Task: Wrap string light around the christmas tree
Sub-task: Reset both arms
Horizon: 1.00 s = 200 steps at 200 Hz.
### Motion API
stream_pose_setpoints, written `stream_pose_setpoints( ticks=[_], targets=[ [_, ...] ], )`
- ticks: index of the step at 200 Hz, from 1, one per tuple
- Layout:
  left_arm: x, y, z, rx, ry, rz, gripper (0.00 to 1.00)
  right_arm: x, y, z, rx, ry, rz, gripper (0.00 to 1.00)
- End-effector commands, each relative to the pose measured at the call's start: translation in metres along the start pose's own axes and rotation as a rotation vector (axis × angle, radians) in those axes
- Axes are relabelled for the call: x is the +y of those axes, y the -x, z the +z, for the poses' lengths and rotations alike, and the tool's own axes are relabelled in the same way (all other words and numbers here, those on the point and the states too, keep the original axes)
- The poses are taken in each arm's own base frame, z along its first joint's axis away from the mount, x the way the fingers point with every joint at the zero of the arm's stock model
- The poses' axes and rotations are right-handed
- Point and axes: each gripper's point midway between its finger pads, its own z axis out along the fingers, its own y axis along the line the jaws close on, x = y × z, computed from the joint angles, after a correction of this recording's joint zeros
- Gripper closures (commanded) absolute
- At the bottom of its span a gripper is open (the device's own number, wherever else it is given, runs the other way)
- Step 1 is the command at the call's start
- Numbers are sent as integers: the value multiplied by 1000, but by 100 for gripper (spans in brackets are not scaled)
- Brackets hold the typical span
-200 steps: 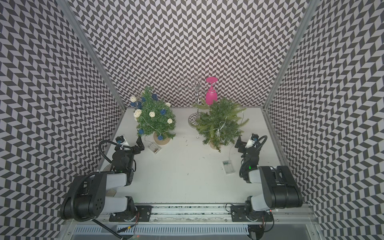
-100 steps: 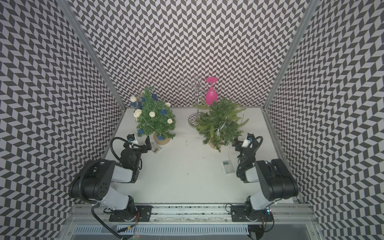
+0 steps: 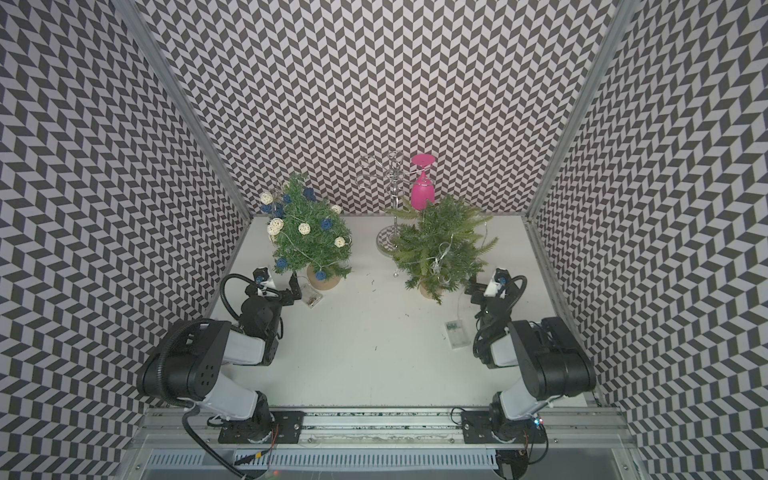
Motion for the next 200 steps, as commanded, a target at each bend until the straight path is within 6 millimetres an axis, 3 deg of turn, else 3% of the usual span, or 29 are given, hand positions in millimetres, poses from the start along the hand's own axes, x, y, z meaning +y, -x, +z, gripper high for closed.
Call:
stream_pose_setpoints(
  ticks=[1, 54, 64, 90, 110, 129, 147, 158, 171, 178, 200],
  targets=[
    [1, 11, 1, -35, 9, -3, 1, -1, 11, 0, -48, -5, 2, 1],
    [1, 11, 1, -34, 10, -3, 1, -1, 12, -3, -54, -6, 3, 1],
    [1, 11, 1, -34, 10, -4, 1, -3, 22, -7, -90, -20, 11, 1],
    [2, 10, 1, -34, 11, -3, 1, 26, 34, -19, -51, 152, -74, 1],
    [1, 10, 1, -34, 10, -4, 1, 28, 42, -34, -112, 189, -78, 1],
    [1, 11, 1, -35, 10, -4, 1, 13, 29, -22, -76, 91, -33, 1],
    [1, 11, 1, -35, 10, -4, 1, 13, 13, -9, -48, 70, -31, 1],
    [1, 10, 1, -34, 10, -4, 1, 12, 16, -7, -85, 62, -33, 1],
    [1, 11, 1, -35, 10, -4, 1, 9, 4, -1, -5, 38, -35, 1],
    [2, 10, 1, -34, 11, -4, 1, 11, 9, 8, 6, 42, -32, 1],
    [1, 10, 1, -34, 9, -3, 1, 9, 13, 6, -28, 44, -12, 1]
  ],
)
